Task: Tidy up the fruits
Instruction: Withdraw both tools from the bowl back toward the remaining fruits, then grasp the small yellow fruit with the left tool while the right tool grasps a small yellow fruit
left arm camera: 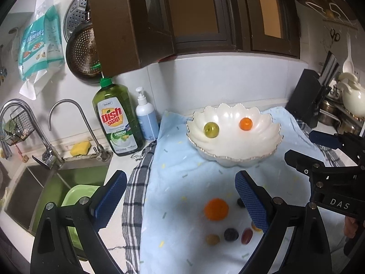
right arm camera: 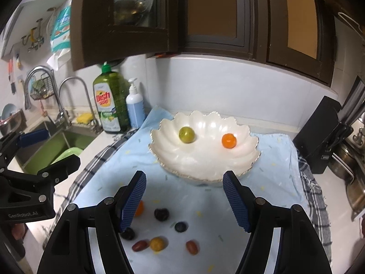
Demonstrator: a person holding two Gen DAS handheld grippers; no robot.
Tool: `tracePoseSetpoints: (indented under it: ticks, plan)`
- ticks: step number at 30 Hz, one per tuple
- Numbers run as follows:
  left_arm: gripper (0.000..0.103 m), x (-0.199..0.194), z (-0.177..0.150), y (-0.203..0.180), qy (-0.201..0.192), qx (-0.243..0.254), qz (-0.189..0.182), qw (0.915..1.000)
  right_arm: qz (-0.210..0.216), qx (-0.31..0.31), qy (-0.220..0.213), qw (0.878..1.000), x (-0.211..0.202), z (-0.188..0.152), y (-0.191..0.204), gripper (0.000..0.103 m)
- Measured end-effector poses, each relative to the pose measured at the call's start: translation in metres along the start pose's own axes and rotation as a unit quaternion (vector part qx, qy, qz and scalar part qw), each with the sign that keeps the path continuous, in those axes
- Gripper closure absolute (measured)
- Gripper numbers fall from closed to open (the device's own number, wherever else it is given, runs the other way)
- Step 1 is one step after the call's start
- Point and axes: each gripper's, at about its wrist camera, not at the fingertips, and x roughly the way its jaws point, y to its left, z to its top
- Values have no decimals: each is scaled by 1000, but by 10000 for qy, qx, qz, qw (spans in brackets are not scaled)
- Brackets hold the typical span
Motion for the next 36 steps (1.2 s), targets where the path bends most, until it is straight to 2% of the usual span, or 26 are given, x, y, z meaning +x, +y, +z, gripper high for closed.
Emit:
tracePoseSetpoints:
  ticks: [12, 19, 23, 31, 33, 36]
  plan:
    - [6, -3, -45, -2, 298, 144, -219, 9992, 90, -150, 370, 9992, 4, -38, 17, 33]
    - [9, 8, -68, -5, 557, 187, -368, 9976, 280, -98, 660, 9974, 12, -59, 21, 33]
    - [9, 11, -79, -9, 562, 215, -436, 9972, 344, -85, 793, 9962, 18, -69, 23, 33]
    - [16, 22, -94, -18, 596, 363, -480, 9964, 364, -52, 941, 9949, 29, -83, 25, 34]
    - [18, 28, -97, -20, 658, 390, -479, 9959, 404, -19, 995, 9942, 32, -86, 25, 39]
    - [23, 36, -101, -22, 774, 395, -532, 9948, 431, 37, 1079, 9932, 38, -89, 24, 40]
